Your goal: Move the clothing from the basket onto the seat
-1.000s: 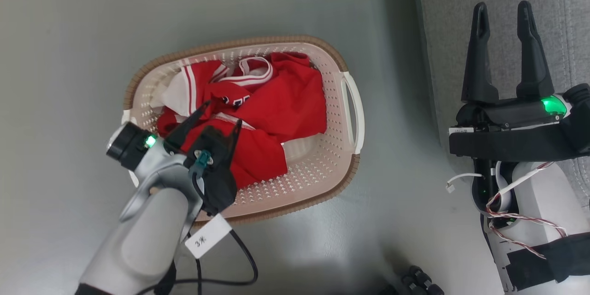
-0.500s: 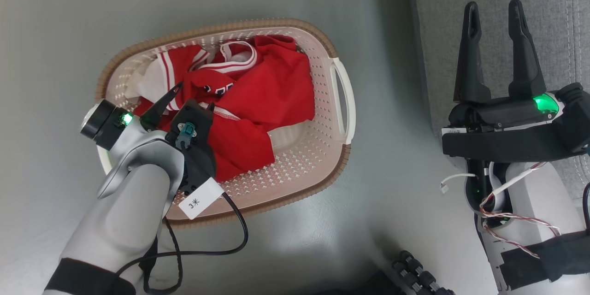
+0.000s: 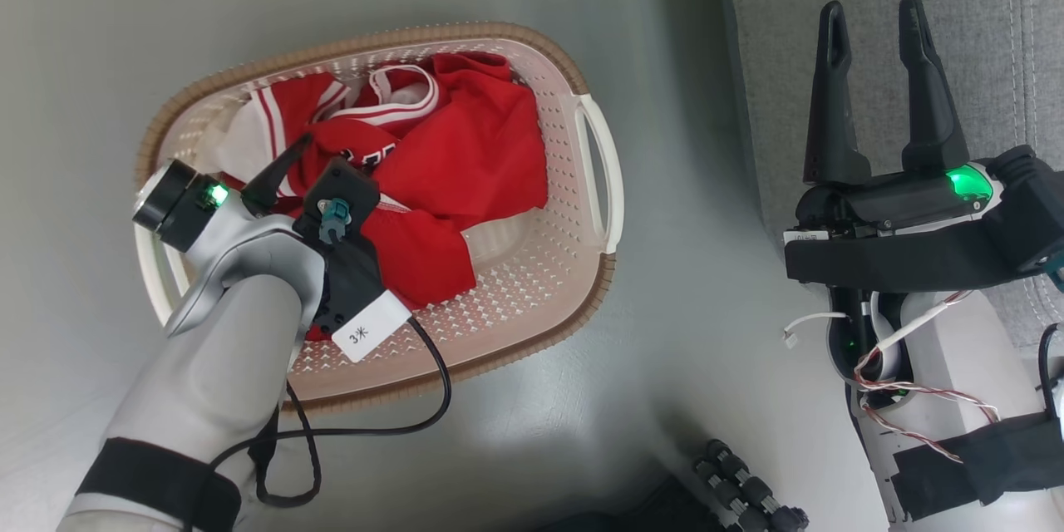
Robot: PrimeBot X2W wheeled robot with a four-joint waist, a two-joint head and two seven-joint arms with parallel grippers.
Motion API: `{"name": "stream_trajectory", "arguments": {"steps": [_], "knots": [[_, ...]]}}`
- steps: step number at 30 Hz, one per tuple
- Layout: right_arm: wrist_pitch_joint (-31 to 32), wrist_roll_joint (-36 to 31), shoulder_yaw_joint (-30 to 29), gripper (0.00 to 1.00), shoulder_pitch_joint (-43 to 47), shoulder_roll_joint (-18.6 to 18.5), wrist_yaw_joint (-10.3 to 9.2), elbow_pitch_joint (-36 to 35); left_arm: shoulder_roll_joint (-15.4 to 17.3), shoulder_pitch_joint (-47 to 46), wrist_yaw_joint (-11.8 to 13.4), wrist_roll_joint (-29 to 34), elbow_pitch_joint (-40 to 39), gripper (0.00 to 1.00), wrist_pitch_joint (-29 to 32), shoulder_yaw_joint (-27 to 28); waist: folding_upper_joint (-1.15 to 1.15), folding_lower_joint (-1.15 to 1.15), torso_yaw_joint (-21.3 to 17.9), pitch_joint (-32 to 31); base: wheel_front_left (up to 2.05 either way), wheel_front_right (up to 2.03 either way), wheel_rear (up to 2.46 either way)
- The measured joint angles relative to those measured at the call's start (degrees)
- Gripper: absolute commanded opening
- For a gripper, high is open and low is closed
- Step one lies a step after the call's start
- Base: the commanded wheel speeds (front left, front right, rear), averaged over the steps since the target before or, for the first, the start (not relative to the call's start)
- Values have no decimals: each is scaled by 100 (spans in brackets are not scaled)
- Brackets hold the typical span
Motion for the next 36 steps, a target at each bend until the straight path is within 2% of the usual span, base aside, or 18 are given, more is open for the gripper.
{"name": "stream_trajectory", "arguments": {"steps": [9, 10, 12, 13, 14, 15, 16, 28, 36], "knots": [[0, 0, -9, 100, 2, 21, 8, 35, -121, -218, 152, 52, 342, 100, 45, -63, 0, 0, -110, 76, 0, 0, 0], [0, 0, -16, 100, 2, 22, 8, 37, -130, -250, 166, 52, 374, 94, 62, -67, 0, 0, -114, 82, 0, 0, 0], [0, -2, -29, 100, -1, 23, 8, 48, -158, -282, 230, 58, 417, 47, 66, -83, 0, 0, -119, 87, 0, 0, 0], [0, -8, -30, 100, -3, 24, 9, 48, -175, -285, 270, 97, 447, 33, 67, -97, 0, 0, -119, 87, 0, 0, 0], [0, -9, -29, 100, -6, 26, 10, 48, -186, -292, 279, 138, 492, 24, 67, -110, 0, 0, -119, 85, 0, 0, 0], [0, -15, -29, 100, -11, 29, 22, 48, -194, -302, 291, 168, 532, 7, 68, -121, 0, 0, -119, 83, 0, 0, 0], [0, -27, -31, 100, -14, 30, 35, 48, -201, -312, 296, 171, 558, 0, 68, -124, 0, 0, -118, 81, 0, 0, 0], [0, -77, -120, 100, -10, 44, 103, 182, -404, -394, 320, 155, 703, 0, -169, -211, 0, 0, 26, -85, 0, 0, 0], [0, -163, -265, 100, 21, -8, 186, 422, -510, -242, 287, -44, 662, 0, -670, -288, 0, 0, 208, -397, 0, 0, 0]]}}
